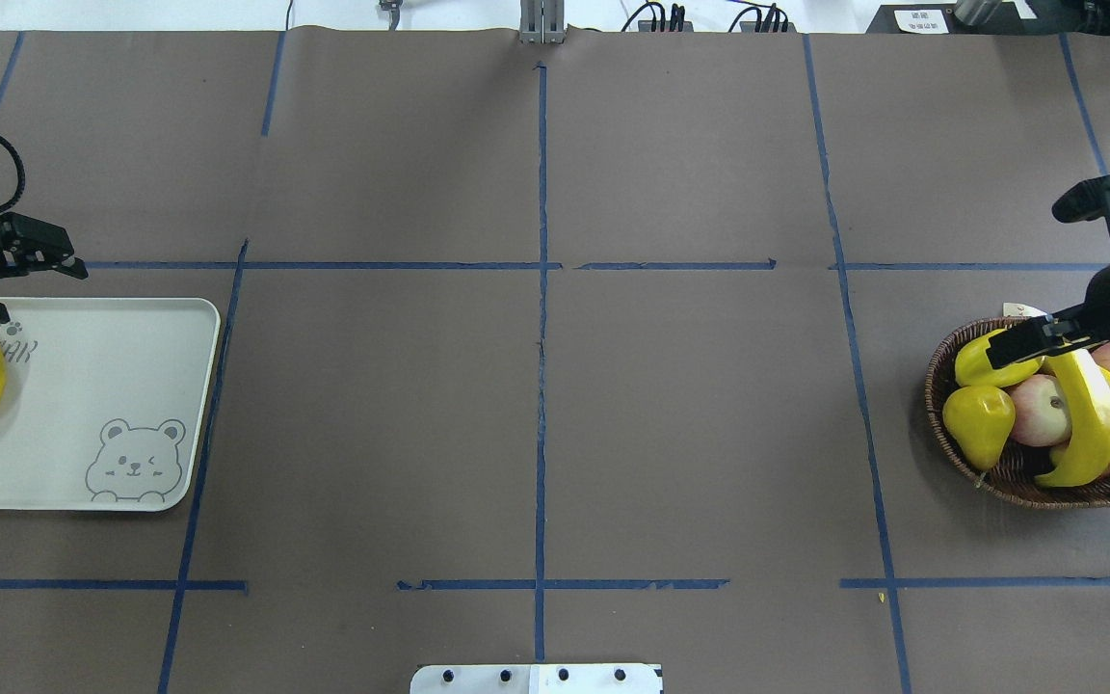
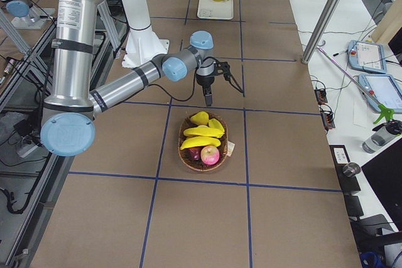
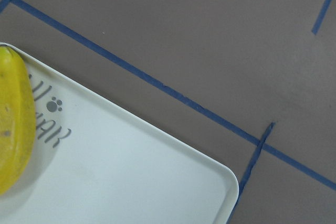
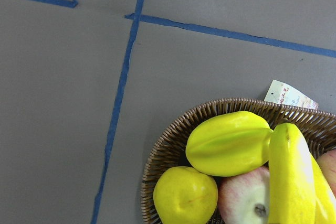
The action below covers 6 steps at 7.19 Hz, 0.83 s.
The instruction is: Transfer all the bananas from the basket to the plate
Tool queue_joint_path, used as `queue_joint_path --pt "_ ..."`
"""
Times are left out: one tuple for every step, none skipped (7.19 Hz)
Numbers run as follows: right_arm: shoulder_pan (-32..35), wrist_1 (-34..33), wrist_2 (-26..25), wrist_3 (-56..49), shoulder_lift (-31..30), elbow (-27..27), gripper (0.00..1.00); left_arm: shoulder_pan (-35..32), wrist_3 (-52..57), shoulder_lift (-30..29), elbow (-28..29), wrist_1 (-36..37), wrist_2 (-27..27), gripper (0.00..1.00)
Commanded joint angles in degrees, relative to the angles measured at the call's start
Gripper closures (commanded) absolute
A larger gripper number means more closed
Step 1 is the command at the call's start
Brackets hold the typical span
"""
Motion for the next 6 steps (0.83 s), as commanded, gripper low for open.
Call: queue_joint_path --pt "-0.03 19.15 -0.36 4.79 -7.94 -5.56 0.01 0.85 -0.26 -0.46 -0.18 0.08 0.05 0.0" --pt "0.05 24.53 -0.18 6.19 -9.28 -8.12 0.02 0.94 -0.26 -0.46 -0.18 0.08 0.05 0.0" --pt "0.06 24.94 -0.01 6.73 -9.99 -8.15 0.04 0.94 -0.26 -0.46 -0.18 0.08 0.05 0.0" --pt "-0.03 24.94 0.0 6.73 -11.04 -8.24 0.08 0.94 -0.26 -0.46 -0.18 0.08 0.05 0.0" --pt "-0.21 24.59 0.0 6.73 -11.14 -9.28 0.1 0.94 -0.26 -0.46 -0.18 0.08 0.05 0.0" --pt "-1.34 24.33 -0.18 6.82 -11.14 -9.64 0.12 0.94 -0.26 -0.37 -0.44 0.08 0.05 0.0"
